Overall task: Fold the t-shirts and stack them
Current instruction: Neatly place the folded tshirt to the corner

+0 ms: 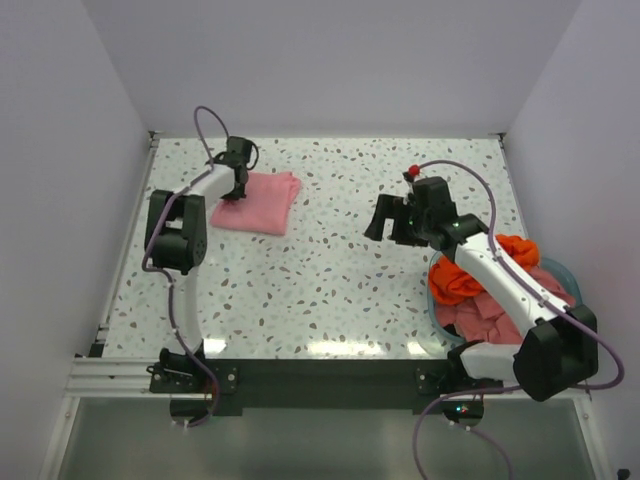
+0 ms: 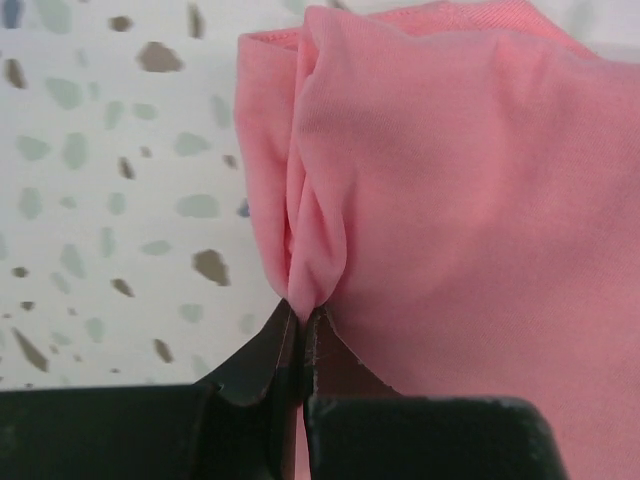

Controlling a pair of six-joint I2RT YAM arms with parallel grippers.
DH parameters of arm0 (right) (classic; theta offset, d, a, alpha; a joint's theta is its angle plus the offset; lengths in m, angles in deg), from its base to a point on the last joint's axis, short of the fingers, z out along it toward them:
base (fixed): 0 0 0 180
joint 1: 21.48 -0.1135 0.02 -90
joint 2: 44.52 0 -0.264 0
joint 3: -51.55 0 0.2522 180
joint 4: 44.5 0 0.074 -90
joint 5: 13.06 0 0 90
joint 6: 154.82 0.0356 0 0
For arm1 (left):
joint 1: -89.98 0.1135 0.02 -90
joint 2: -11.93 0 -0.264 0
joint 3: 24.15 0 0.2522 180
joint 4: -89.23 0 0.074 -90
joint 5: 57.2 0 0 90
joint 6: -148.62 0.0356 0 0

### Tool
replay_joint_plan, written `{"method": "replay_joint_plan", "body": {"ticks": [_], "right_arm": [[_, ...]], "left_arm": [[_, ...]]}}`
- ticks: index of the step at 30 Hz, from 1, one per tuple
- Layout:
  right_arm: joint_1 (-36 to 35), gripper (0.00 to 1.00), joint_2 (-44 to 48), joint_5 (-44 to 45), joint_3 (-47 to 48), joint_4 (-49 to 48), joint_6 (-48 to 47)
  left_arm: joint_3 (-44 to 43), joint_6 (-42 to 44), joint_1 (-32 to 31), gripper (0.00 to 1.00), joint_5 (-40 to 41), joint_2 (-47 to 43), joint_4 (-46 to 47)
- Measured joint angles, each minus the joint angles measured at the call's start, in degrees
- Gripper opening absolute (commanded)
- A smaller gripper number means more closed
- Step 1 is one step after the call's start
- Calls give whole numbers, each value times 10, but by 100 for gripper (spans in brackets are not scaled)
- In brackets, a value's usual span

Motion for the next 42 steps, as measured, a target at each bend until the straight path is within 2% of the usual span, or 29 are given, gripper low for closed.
{"method": "replay_joint_plan", "body": {"ticks": [7, 16, 24, 29, 30, 31, 32, 33, 35, 36, 42], "right_arm": [[0, 99, -27, 8, 0, 0, -23], [0, 99, -116, 5, 8, -10, -37], [0, 99, -124, 17, 33, -13, -42], [0, 99, -124, 28, 42, -19, -46], [0, 99, -124, 30, 43, -18, -46], [0, 99, -124, 32, 43, -19, -46], [0, 99, -124, 32, 44, -19, -46], [0, 99, -124, 32, 44, -19, -46], [0, 99, -124, 33, 44, -19, -46], [0, 99, -123, 33, 44, -19, -46], [0, 99, -99, 43, 44, -13, -46]], "left_arm": [[-11, 90, 95, 0, 7, 4, 7], [-129, 142, 198, 0, 0, 61, 4], [-217, 150, 219, 0, -7, 132, -6], [-230, 139, 226, 1, -11, 140, -28], [-232, 134, 229, 14, -11, 140, -32], [-233, 133, 230, 35, -11, 140, -35], [-233, 134, 232, 64, -10, 140, -38], [-233, 133, 233, 87, -9, 140, -40], [-236, 129, 234, 93, 7, 138, -45], [-241, 123, 237, 100, 5, 134, -50], [-255, 75, 240, 100, -24, 92, -101]]}}
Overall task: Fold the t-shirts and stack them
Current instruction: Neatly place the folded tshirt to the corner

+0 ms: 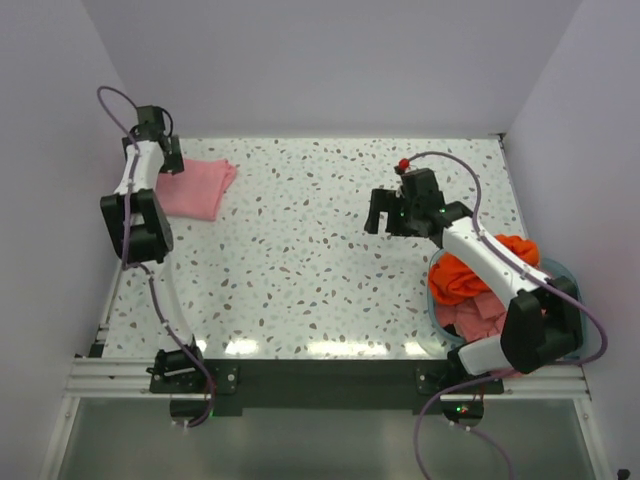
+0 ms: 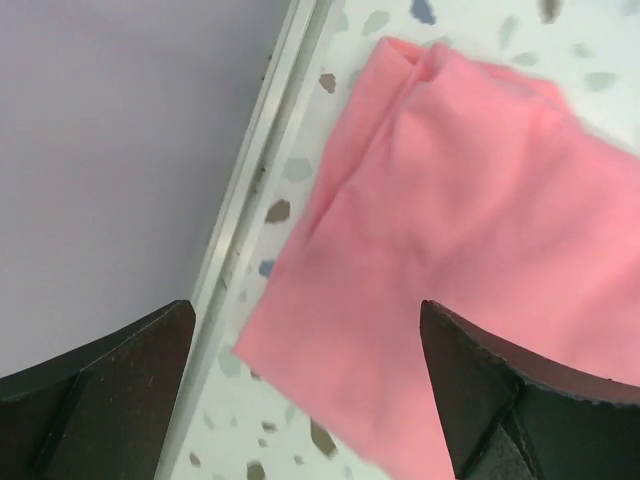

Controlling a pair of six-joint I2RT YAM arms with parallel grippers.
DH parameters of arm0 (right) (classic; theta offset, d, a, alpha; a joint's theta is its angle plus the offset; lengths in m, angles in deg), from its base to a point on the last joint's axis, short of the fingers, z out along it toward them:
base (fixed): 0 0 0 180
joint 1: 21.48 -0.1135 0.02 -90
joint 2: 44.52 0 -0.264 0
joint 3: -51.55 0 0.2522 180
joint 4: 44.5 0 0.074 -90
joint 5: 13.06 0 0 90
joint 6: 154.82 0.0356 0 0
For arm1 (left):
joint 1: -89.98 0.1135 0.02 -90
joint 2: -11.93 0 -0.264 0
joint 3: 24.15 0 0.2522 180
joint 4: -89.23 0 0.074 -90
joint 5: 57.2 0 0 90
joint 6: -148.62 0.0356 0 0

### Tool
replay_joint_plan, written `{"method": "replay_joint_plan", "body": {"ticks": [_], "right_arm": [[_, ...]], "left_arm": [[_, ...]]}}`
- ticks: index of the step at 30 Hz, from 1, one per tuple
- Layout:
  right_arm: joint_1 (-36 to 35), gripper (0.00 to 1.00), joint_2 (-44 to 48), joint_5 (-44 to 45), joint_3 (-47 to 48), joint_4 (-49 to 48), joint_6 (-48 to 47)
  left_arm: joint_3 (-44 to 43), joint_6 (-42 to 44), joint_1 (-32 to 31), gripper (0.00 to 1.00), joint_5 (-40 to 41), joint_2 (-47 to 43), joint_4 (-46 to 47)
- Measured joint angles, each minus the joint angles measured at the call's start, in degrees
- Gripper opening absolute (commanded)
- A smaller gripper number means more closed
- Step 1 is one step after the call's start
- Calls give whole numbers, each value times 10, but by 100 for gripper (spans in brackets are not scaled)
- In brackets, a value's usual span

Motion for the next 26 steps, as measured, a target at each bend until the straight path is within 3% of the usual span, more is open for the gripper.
{"method": "replay_joint_plan", "body": {"ticks": [3, 7, 13, 16, 19, 26], "right_arm": [[0, 99, 30, 11, 0, 5, 0], [0, 98, 72, 30, 0, 22, 0], [0, 99, 136, 59, -17, 42, 0], [0, 99, 166, 66, -38, 49, 1], [0, 99, 192, 65, -78, 37, 5], [0, 99, 229, 68, -146, 27, 18]], "left_arm": [[59, -48, -2, 100, -42, -89, 3], [256, -123, -29, 100, -65, -327, 31], [508, -211, -246, 100, -83, -631, 122], [598, -258, -285, 100, -88, -691, 124], [662, -292, -292, 100, -76, -694, 107], [690, -333, -294, 100, -35, -701, 53]]}}
